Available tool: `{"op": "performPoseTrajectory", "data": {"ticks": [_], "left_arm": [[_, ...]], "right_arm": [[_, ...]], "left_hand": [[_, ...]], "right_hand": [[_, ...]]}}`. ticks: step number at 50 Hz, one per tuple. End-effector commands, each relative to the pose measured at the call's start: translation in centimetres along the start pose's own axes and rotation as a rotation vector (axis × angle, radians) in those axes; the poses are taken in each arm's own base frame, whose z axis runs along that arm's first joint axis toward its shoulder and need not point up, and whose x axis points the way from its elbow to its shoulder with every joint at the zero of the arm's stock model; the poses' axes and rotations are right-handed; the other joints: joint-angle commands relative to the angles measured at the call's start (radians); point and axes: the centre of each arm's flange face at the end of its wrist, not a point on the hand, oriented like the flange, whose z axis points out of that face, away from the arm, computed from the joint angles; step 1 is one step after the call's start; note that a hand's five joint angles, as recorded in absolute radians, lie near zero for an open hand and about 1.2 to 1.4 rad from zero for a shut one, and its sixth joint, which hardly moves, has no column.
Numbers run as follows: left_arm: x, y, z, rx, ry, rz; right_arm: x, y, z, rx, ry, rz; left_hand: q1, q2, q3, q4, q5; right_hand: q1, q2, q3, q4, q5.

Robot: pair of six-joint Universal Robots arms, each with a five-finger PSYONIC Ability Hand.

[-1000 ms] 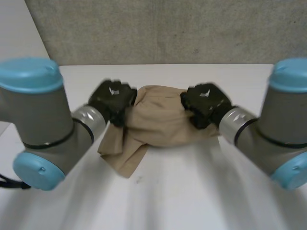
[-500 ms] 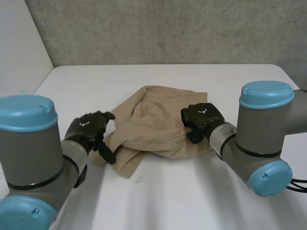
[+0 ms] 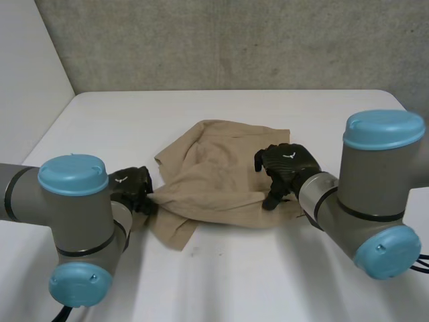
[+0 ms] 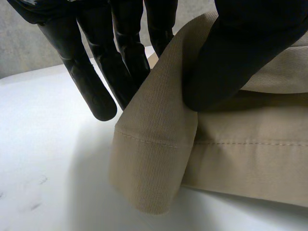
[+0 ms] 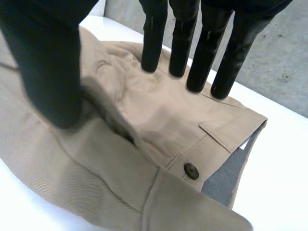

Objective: Fold the shorts.

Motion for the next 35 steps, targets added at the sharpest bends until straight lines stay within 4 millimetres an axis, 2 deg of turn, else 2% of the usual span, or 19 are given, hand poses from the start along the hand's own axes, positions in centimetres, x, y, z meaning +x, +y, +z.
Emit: {"op": "performPoseTrajectory", "data": {"ticks": [1,6,12,16,22,23,24,27,31,33,34,35], "left_arm": [[-0.1,-0.6,-0.4,0.009,0.016,0.036],[0.1,-0.8,-0.6,0.016,0.033,0.04],[0.1,-1.1,-0.4,0.024,0.03,0.036],[0.1,-1.2,-0.3,0.027,0.03,0.035],[0.1,-1.2,-0.4,0.027,0.03,0.035],[0.1,-1.2,-0.4,0.025,0.031,0.036],[0.1,-1.2,-0.4,0.025,0.031,0.038],[0.2,-1.1,-0.5,0.022,0.034,0.041],[0.1,-1.7,-1.1,0.018,0.033,0.085],[0.0,-3.1,-2.0,0.028,0.036,0.154],[0.1,-3.6,-2.4,0.033,0.042,0.177],[0.2,-4.2,-2.8,0.043,0.048,0.197]], "right_arm": [[1.6,-0.8,-2.7,-0.074,0.022,0.049],[2.6,-0.1,-4.2,-0.099,0.046,0.045],[2.2,1.7,-5.1,-0.067,0.05,-0.042],[1.7,3.2,-4.8,-0.037,0.062,-0.09],[1.8,4.9,-2.5,-0.001,0.107,-0.123],[1.7,5.2,-2.1,-0.005,0.109,-0.127],[1.7,5.5,-1.5,-0.007,0.114,-0.14],[1.9,5.3,-0.8,0.008,0.119,-0.161],[2.3,3.2,-0.5,0.067,0.132,-0.198],[2.6,2.1,-0.5,0.095,0.145,-0.212],[2.7,1.3,-0.7,0.117,0.152,-0.22],[2.9,-0.3,-1.3,0.157,0.163,-0.24]], "left_hand": [[0.271,0.209,0.214,0.206,0.259],[0.271,0.209,0.214,0.206,0.259],[0.271,0.209,0.214,0.206,0.259],[0.271,0.209,0.214,0.206,0.259],[0.271,0.209,0.214,0.206,0.259],[0.271,0.209,0.214,0.206,0.259],[0.271,0.209,0.214,0.206,0.259],[0.271,0.209,0.214,0.206,0.259],[0.271,0.209,0.214,0.206,0.259],[0.271,0.209,0.214,0.206,0.259],[0.271,0.209,0.214,0.206,0.259],[0.271,0.209,0.214,0.206,0.259]], "right_hand": [[-0.143,-0.212,-0.214,-0.214,-0.217],[-0.167,-0.236,-0.238,-0.238,-0.241],[-0.144,-0.212,-0.215,-0.214,-0.217],[-0.123,-0.192,-0.194,-0.194,-0.197],[0.05,-0.019,-0.021,-0.021,-0.024],[0.111,0.042,0.04,0.041,0.038],[0.324,0.255,0.253,0.253,0.251],[0.894,0.825,0.823,0.823,0.82],[0.951,0.882,0.879,0.88,0.877],[0.951,0.882,0.879,0.88,0.877],[0.951,0.882,0.879,0.88,0.877],[0.951,0.882,0.879,0.88,0.877]]}}
